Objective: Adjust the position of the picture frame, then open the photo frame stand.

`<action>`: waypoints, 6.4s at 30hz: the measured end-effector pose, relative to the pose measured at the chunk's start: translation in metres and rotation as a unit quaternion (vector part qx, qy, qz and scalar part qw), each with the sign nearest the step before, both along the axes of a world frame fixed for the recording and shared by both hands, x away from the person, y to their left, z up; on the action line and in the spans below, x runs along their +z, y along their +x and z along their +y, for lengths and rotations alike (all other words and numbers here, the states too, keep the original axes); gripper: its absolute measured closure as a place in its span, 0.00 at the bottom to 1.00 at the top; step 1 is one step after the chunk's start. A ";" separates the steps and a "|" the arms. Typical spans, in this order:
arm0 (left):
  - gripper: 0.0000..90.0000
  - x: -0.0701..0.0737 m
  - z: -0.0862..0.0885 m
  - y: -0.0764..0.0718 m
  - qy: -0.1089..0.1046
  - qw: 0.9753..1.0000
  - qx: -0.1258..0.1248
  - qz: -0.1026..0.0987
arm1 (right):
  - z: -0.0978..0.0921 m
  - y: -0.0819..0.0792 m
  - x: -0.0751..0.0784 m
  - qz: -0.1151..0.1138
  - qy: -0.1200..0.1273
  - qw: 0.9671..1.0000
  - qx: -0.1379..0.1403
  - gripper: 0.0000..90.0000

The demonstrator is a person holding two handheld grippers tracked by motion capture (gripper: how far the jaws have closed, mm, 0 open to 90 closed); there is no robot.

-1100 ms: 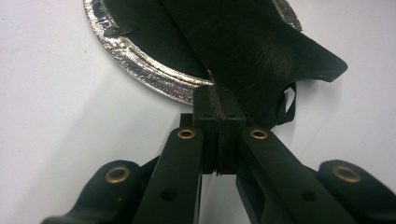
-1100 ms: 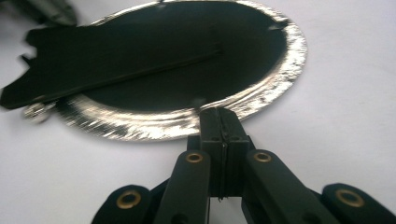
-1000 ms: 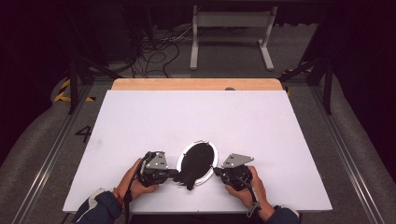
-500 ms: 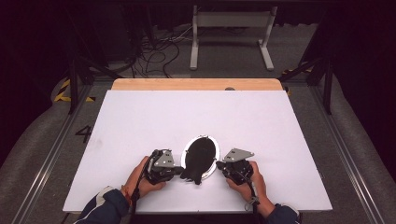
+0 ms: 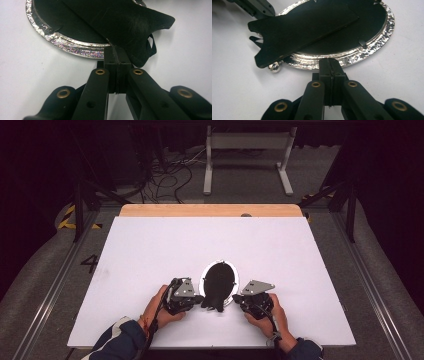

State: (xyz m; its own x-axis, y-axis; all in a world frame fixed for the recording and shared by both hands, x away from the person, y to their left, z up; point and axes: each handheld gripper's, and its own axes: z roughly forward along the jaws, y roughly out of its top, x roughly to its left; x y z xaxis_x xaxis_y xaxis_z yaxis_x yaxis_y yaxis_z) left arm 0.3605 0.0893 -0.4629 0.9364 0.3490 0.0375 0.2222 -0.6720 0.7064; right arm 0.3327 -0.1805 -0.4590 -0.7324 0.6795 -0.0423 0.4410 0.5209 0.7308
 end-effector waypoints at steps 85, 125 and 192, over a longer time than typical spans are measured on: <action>0.35 0.012 0.095 -0.019 -0.026 0.992 0.109 -0.055 | -0.023 0.006 0.015 0.026 0.034 0.999 0.015 0.78; 0.22 -0.002 0.104 -0.018 -0.022 0.990 0.136 -0.019 | -0.009 0.006 0.003 0.079 0.052 0.995 0.029 0.69; 0.36 -0.004 -0.007 0.079 -0.125 0.979 0.060 0.151 | -0.023 0.052 -0.005 0.175 0.275 0.945 0.032 0.71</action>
